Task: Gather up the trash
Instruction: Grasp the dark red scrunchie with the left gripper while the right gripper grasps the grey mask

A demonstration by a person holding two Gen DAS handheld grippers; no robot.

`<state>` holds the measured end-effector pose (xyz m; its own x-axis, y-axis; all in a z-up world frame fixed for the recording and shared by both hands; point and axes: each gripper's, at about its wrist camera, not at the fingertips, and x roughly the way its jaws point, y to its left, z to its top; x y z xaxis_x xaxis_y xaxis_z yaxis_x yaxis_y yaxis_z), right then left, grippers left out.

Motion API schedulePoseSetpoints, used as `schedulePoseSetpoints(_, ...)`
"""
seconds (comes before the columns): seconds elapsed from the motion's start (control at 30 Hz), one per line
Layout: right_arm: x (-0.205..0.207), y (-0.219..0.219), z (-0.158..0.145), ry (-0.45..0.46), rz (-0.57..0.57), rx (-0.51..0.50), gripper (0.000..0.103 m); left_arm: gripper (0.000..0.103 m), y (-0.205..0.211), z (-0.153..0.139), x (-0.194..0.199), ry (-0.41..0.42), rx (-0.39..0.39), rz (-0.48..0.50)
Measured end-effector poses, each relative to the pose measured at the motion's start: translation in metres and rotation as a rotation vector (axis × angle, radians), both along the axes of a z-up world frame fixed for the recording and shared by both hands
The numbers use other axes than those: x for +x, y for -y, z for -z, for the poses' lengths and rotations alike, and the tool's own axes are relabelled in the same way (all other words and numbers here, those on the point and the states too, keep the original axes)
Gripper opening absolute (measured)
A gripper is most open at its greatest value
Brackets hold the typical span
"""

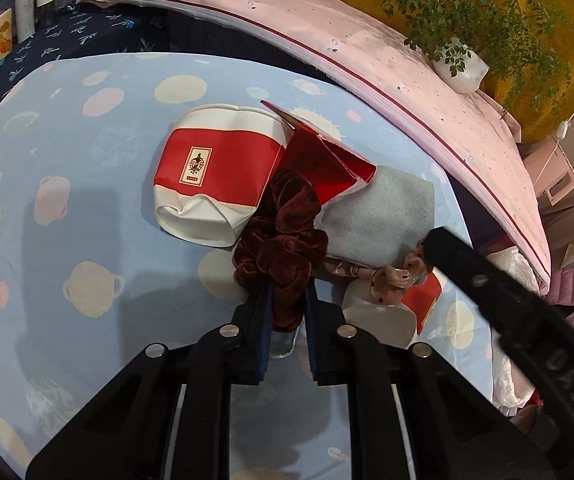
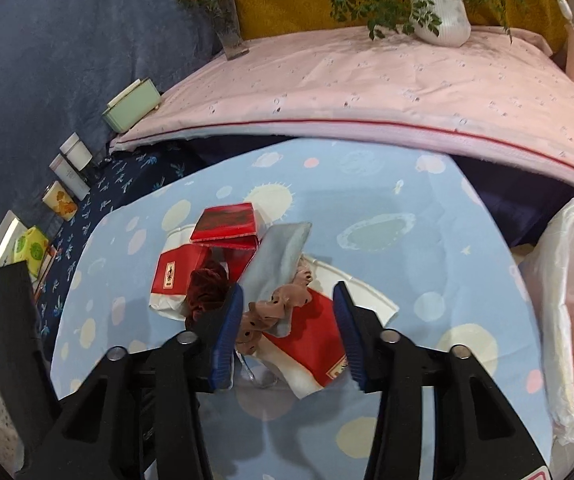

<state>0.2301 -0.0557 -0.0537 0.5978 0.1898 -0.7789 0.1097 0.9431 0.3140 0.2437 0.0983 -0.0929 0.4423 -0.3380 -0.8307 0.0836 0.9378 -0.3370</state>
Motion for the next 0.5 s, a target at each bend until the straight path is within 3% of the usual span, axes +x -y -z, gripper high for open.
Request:
schedulePoseSetpoints(0.2, -0.013, -0.009, 0.007, -0.008, -0.036, 0.005, 0.012, 0.011, -0.004, -0.001, -0.01, 0.003, -0.002, -0.009)
schedulePoseSetpoints(0.5, -0.047, -0.001, -0.006, 0.015, -0.033, 0.039, 0.01, 0.009, -0.002, -0.006, -0.034, 0.001, -0.008, -0.018)
